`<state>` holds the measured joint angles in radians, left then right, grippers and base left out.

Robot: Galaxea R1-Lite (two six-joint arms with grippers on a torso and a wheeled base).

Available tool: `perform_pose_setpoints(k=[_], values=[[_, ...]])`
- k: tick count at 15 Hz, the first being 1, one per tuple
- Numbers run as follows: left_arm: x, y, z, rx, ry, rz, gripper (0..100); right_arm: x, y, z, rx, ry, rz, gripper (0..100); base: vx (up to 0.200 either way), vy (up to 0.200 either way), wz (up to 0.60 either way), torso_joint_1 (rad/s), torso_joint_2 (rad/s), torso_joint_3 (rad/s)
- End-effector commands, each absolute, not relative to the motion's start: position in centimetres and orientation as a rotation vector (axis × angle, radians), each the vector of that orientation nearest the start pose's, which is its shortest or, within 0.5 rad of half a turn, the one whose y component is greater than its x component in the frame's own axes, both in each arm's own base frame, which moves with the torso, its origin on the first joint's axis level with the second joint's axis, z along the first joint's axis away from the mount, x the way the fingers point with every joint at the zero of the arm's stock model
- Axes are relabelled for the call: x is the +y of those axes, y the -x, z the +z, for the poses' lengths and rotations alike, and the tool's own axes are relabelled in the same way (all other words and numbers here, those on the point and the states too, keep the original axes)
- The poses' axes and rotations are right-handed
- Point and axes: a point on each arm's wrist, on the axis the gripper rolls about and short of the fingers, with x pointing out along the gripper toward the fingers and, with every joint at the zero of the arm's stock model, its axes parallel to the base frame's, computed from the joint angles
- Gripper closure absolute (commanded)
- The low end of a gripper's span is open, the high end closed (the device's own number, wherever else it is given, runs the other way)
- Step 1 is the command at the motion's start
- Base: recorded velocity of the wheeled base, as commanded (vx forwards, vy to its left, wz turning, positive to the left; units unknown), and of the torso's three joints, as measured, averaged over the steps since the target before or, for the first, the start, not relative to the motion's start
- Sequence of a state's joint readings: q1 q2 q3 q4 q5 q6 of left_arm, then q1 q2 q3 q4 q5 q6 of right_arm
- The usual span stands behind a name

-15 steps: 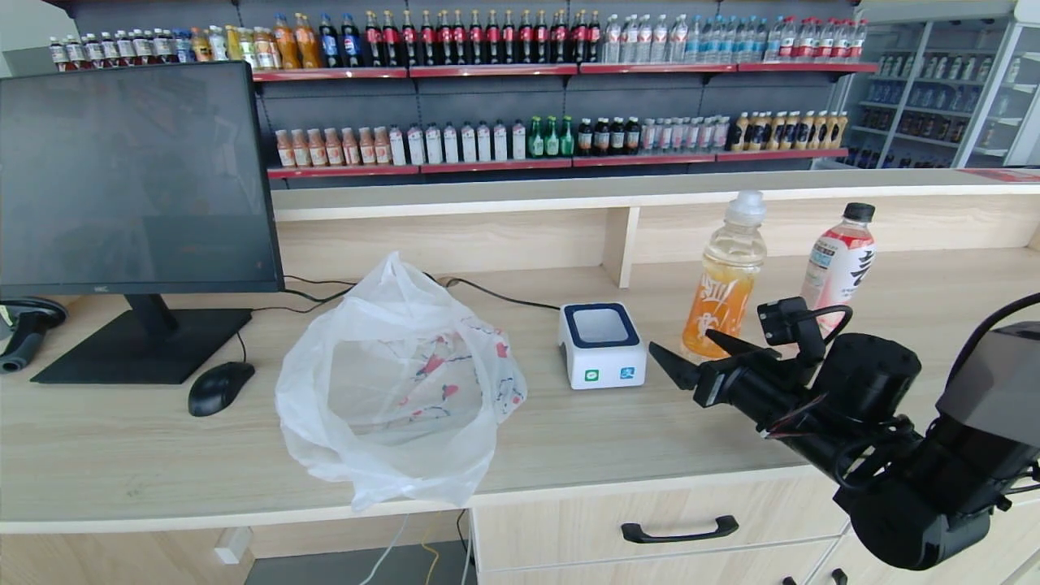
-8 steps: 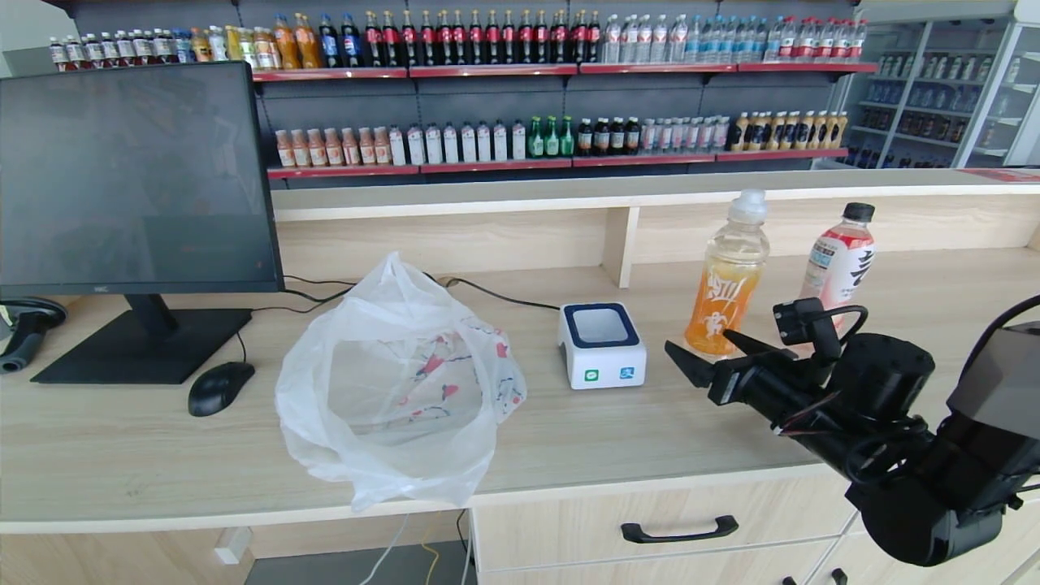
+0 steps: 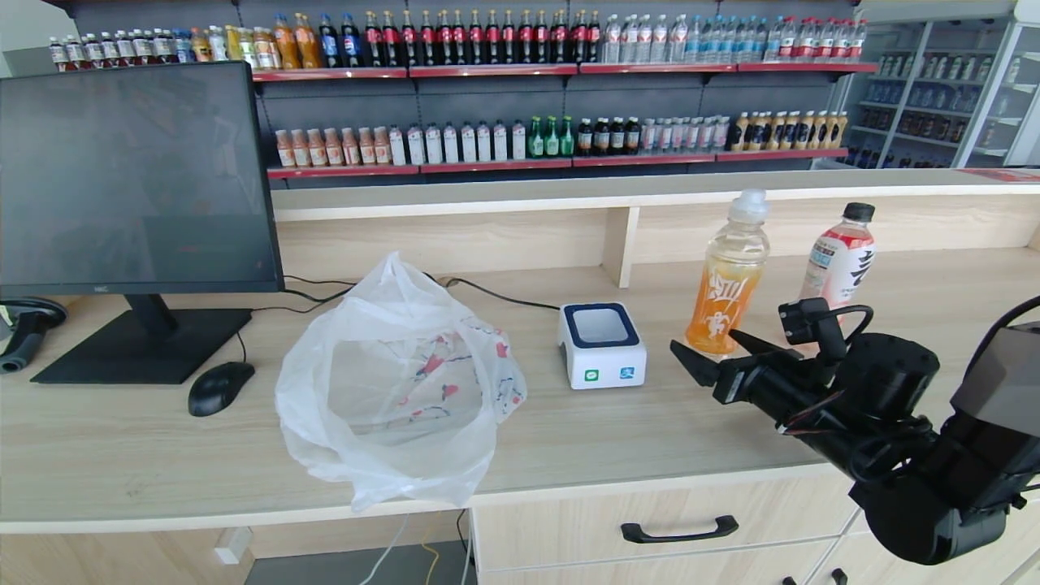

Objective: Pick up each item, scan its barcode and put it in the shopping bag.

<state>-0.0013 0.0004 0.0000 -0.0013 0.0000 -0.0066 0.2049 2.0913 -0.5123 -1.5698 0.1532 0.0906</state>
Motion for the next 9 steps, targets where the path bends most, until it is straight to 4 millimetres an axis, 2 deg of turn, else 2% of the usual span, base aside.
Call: perform_pose_setpoints(k=[1, 9], values=[[0.0, 2.28, 7.56, -0.002, 0.008, -0.002, 0, 6.89, -31.87, 8.31, 0.027, -0.089, 0.355, 0, 0.0, 0.0, 0.0, 0.0, 0.0, 0.0], [0.0, 2.28, 7.56, -0.002, 0.006, -0.002, 0, 6.72, -32.55, 7.8, 0.032, -0.092, 0.346, 0, 0.0, 0.0, 0.0, 0.0, 0.0, 0.0]])
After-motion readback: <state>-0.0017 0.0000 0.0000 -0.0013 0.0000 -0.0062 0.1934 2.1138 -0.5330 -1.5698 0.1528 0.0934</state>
